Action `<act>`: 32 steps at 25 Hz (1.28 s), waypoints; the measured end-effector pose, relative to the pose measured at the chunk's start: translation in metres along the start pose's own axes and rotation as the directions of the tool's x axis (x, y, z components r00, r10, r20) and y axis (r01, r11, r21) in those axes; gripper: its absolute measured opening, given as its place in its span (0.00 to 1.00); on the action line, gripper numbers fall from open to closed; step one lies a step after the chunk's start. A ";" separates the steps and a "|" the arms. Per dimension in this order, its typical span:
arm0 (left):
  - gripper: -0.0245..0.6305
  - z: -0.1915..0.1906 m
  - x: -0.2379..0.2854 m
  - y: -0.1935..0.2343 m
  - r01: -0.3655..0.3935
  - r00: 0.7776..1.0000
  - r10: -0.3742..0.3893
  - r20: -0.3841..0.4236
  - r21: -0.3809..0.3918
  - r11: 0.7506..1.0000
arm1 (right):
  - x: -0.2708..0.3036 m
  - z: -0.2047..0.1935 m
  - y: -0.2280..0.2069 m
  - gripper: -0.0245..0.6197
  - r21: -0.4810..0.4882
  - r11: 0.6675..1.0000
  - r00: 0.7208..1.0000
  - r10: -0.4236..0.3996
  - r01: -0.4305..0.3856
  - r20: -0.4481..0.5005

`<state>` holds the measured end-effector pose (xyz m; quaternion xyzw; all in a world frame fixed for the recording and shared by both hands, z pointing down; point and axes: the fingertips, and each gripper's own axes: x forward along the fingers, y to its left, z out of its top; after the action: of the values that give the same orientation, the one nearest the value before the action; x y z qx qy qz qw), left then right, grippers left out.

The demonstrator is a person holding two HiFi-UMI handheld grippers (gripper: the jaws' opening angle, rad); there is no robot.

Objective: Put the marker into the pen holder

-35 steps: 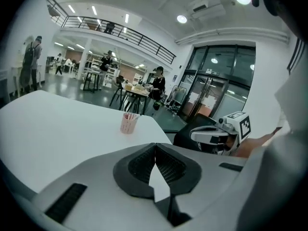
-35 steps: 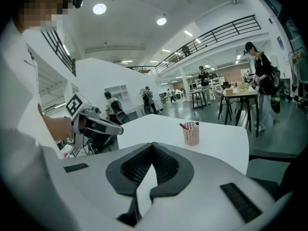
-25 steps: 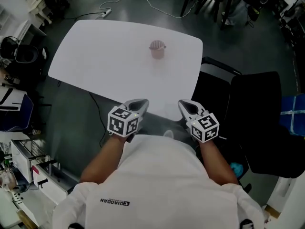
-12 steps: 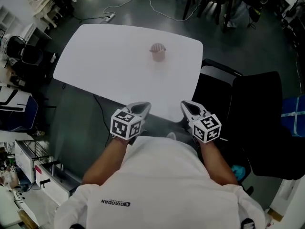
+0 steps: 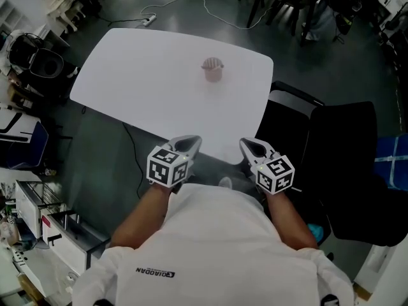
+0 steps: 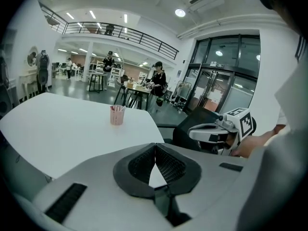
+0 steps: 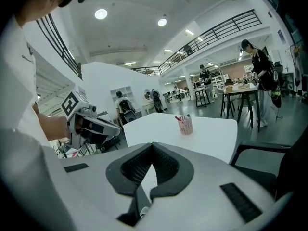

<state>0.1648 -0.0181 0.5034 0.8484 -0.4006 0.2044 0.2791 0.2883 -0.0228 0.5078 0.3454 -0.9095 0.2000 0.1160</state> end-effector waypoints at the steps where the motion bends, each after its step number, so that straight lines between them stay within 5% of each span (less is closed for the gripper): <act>1: 0.08 -0.003 0.000 0.000 -0.003 1.000 0.003 -0.003 -0.005 1.000 | 0.000 -0.001 0.000 0.07 -0.001 1.000 1.000 0.002 -0.002 -0.001; 32: 0.08 -0.007 -0.008 -0.012 -0.004 1.000 0.004 -0.006 0.030 1.000 | -0.013 -0.004 0.008 0.07 -0.018 1.000 1.000 0.017 -0.017 -0.002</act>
<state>0.1689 -0.0030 0.5006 0.8512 -0.3984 0.2133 0.2670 0.2932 -0.0078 0.5049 0.3363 -0.9141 0.1930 0.1185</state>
